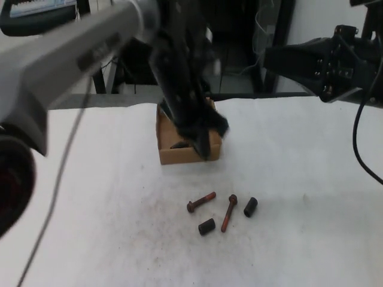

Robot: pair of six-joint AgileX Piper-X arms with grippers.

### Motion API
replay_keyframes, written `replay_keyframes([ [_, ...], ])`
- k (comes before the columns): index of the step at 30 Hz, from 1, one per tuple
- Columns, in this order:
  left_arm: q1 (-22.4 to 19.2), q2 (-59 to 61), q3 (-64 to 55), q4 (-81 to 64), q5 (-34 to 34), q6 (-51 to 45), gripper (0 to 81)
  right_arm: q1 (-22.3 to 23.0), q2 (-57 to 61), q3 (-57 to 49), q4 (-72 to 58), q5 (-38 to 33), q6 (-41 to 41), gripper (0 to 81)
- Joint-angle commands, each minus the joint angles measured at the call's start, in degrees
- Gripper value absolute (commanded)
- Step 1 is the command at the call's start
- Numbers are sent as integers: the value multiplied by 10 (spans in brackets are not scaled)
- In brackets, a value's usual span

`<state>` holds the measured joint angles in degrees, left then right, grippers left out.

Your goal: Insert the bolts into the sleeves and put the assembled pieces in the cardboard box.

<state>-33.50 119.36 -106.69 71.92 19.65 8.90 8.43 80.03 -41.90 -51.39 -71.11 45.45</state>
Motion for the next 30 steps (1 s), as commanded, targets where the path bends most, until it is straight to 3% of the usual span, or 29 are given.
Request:
replay_keyframes([
  [1, -30, 2, 25, -43, -70, -30, 1, -9, -5, 7, 2, 0, 0, 8],
  [5, -65, 2, 71, -127, -190, -50, 1, -51, -5, 43, 2, 25, -1, 8],
  [7, -76, 2, 90, -152, -215, -66, 1, -83, -5, 64, 2, 44, -1, 8],
  [10, -83, 2, 119, -197, -214, -110, 1, -134, -5, 93, 2, 82, -1, 8],
  [15, -84, 2, 149, -242, -149, -162, 1, -211, -5, 121, 2, 113, -5, 8],
  [20, -84, 2, 154, -238, -144, -162, 1, -267, -5, 123, 118, 158, -93, 8],
  [25, -84, -1, 154, -238, -100, -160, 1, -280, -5, 123, 346, 322, -278, 8],
  [30, -84, -7, 154, -241, -78, -159, 1, -250, -15, 122, 452, 461, -370, 8],
])
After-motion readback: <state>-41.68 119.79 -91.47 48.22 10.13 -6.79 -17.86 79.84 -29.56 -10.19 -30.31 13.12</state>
